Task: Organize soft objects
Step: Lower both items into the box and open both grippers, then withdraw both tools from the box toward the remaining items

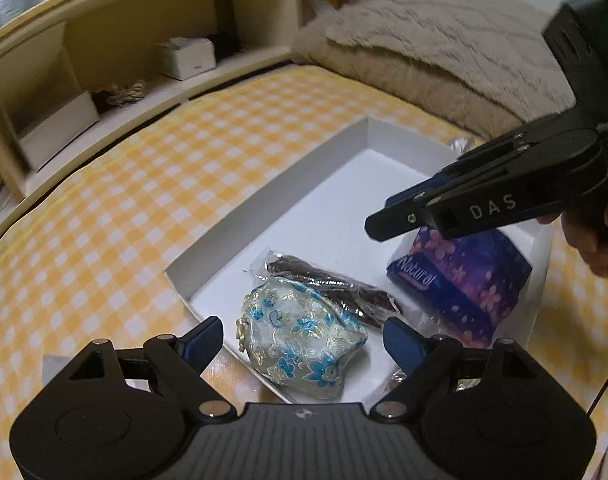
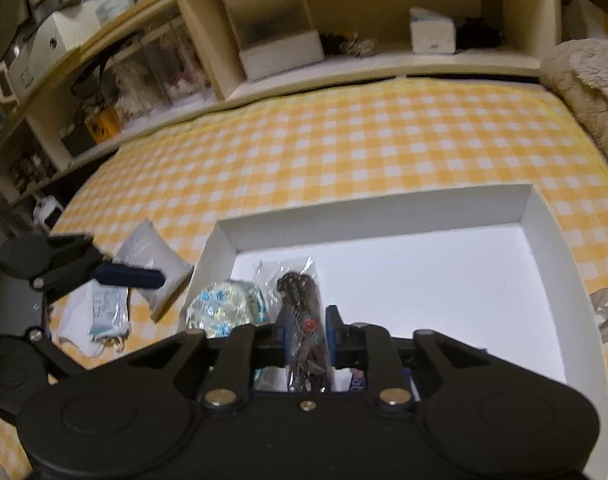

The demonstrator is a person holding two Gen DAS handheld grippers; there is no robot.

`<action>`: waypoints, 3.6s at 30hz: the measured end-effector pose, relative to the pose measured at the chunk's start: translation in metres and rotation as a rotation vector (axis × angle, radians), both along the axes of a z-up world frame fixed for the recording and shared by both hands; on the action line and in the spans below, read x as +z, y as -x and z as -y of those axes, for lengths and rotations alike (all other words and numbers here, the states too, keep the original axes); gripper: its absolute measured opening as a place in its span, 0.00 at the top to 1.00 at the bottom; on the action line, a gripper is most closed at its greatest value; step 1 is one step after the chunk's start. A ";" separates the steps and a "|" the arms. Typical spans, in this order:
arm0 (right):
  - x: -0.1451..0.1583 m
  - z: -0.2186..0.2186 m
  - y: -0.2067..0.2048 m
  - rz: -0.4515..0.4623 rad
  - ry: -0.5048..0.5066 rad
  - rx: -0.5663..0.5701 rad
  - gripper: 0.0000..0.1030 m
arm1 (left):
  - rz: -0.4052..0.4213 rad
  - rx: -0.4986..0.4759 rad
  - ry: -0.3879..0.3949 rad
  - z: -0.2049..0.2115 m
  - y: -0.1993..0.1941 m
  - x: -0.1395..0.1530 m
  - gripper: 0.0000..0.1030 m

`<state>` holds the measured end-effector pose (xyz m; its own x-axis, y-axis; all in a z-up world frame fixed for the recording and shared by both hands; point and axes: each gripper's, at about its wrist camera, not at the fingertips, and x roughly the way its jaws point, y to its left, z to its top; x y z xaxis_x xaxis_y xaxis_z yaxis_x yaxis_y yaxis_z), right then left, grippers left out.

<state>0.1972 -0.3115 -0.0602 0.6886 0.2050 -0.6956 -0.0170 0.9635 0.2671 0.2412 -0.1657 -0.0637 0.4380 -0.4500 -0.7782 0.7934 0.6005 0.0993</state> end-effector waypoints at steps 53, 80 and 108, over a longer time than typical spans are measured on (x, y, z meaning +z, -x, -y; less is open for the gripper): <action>0.089 -0.030 0.192 0.213 0.157 -0.181 0.00 | 0.073 0.398 0.319 -0.087 0.146 0.087 0.00; 0.067 -0.084 0.114 0.250 0.113 -0.094 0.00 | 0.152 0.722 0.354 -0.198 0.081 0.093 0.00; 0.012 -0.214 0.009 0.186 0.127 0.202 0.00 | -0.132 1.132 0.208 -0.342 -0.006 0.011 0.00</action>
<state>0.1880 -0.0970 -0.0484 0.7606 0.2696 -0.5906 -0.2486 0.9613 0.1187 0.2468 0.1765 -0.0522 0.5928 0.0230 -0.8050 -0.2116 0.9689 -0.1281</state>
